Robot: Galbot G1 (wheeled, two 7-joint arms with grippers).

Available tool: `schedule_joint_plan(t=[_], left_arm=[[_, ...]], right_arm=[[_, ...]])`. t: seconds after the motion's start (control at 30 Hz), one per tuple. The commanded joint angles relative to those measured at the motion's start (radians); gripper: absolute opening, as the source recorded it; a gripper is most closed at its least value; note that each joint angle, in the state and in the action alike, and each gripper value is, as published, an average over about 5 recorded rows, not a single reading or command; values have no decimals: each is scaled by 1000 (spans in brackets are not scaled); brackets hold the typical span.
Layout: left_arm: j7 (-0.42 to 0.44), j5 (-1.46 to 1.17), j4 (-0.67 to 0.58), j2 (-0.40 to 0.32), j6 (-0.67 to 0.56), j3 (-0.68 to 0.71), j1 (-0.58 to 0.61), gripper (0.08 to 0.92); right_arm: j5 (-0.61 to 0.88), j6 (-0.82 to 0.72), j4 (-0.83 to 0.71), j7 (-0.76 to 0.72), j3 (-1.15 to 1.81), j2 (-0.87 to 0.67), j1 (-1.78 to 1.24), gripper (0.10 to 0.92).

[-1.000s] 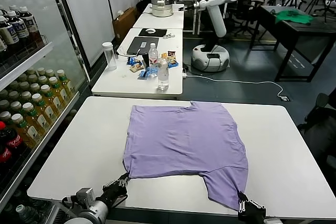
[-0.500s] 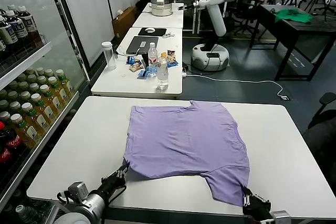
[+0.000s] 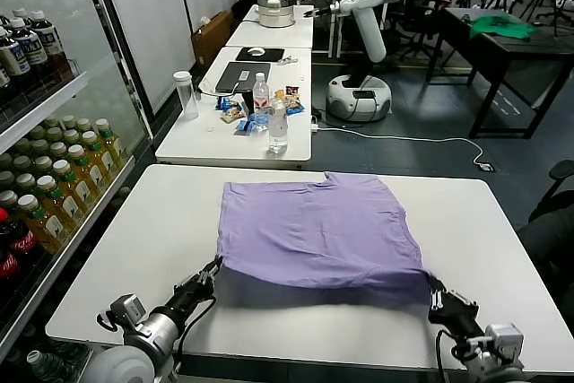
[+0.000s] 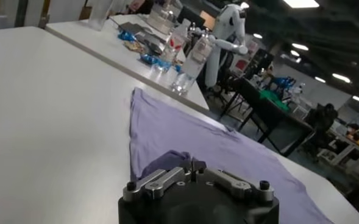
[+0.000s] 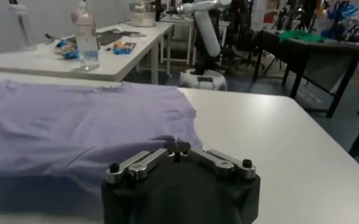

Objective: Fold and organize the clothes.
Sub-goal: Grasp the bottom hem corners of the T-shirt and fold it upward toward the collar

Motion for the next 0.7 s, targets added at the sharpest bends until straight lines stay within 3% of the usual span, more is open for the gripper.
schedule_joint_plan(t=[0.03,0.4,0.7], left_arm=[[1,-22,54,9,-7,5,-68,85],[3,-14,236,22,-7,60,-220,85],[-5,49,335,-5,-8,111,-298,85]], right_arm=[[32,-2,-123,8,-57,-62,236,106],[-24,-14,-359,-7,-237,-96,492,106],[-165,-27,-449,-62,-324,-58,572,106]])
